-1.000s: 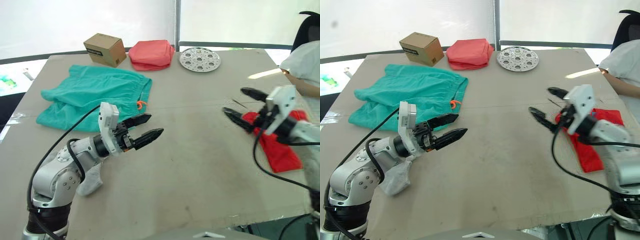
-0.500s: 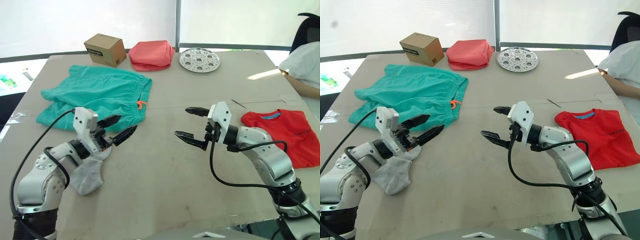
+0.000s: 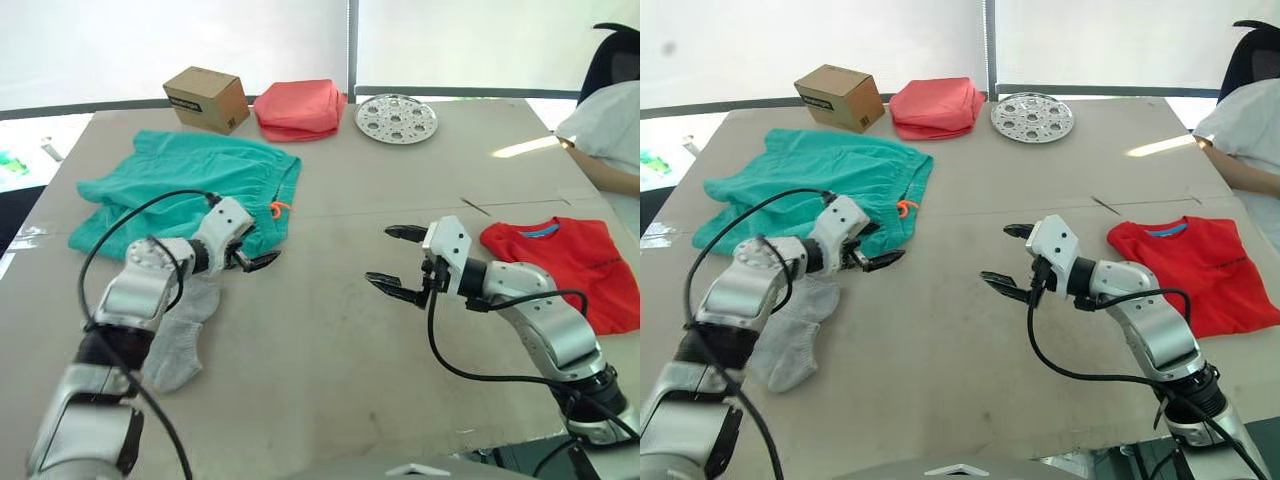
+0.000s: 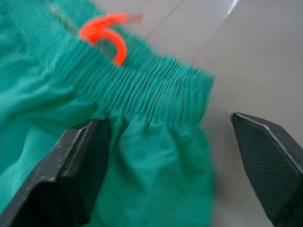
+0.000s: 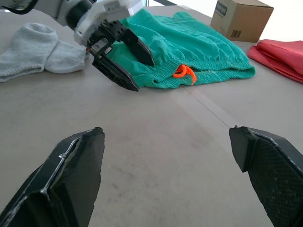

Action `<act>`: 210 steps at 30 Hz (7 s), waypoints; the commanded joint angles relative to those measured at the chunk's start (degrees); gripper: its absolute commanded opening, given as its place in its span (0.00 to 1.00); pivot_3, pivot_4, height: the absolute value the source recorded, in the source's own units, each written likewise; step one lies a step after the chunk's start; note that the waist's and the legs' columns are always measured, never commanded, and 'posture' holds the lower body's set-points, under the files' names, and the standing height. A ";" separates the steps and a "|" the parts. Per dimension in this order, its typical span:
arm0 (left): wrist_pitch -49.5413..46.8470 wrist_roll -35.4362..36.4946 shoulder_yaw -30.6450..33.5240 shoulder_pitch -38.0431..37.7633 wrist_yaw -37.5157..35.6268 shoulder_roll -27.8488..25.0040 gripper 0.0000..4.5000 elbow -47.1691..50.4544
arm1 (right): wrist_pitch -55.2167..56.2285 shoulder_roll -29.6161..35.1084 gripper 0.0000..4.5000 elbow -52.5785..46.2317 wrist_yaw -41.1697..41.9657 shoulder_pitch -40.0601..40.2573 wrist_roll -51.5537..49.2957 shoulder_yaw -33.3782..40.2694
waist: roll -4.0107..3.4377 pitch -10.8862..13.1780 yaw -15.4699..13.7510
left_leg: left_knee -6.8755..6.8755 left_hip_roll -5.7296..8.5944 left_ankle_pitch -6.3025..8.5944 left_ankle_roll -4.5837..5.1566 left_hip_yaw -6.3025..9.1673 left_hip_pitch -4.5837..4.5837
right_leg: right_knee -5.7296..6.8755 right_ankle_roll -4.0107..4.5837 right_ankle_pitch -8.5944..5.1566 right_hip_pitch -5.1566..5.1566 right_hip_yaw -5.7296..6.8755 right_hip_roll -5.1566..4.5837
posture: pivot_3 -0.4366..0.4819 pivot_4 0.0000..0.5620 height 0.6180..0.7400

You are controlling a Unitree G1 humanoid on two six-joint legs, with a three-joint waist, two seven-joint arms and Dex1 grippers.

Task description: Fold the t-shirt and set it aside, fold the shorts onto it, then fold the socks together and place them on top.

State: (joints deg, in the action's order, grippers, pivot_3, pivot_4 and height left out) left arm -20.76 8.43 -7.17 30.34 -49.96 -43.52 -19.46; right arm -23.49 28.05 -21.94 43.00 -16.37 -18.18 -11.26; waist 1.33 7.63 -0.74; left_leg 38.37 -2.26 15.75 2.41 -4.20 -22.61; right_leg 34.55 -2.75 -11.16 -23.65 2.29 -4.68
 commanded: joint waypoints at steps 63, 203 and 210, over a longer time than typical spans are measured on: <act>6.10 19.97 13.31 -17.60 -32.12 -11.11 0.00 16.06 | 1.37 28.22 0.01 -1.50 22.23 6.83 2.33 11.19 | 0.16 0.20 -0.03 | 0.10 -0.08 0.03 0.07 0.19 -0.03 | 0.11 -0.03 -0.07 -0.04 0.02 -0.23 | 0.48 0.27 1.00; -11.25 21.69 29.20 6.86 31.77 23.68 0.01 7.70 | 6.61 -6.54 0.00 19.51 -0.92 0.67 15.00 -7.83 | 0.65 0.19 0.63 | -0.04 0.04 -0.24 -0.25 0.16 0.78 | 0.23 0.39 0.14 0.47 0.97 -0.14 | 0.48 0.27 1.00; -25.46 33.67 27.62 1.12 17.33 15.99 0.01 18.13 | 7.02 -7.06 0.00 17.76 -0.27 0.96 13.22 -6.60 | 0.64 0.21 1.39 | -0.04 0.05 -0.23 -0.25 0.14 0.75 | 0.22 0.34 0.14 0.47 0.98 -0.24 | 0.48 0.27 1.00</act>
State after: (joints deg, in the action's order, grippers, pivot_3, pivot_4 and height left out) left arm -41.04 38.03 22.35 33.59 -28.18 -25.96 -7.11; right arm -16.16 20.98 -2.77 42.14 -16.02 -4.25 -18.24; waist 1.97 7.84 0.64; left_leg 38.32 -2.22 15.52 2.16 -4.05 -21.86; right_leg 34.78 -2.41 -11.02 -23.19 3.26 -4.92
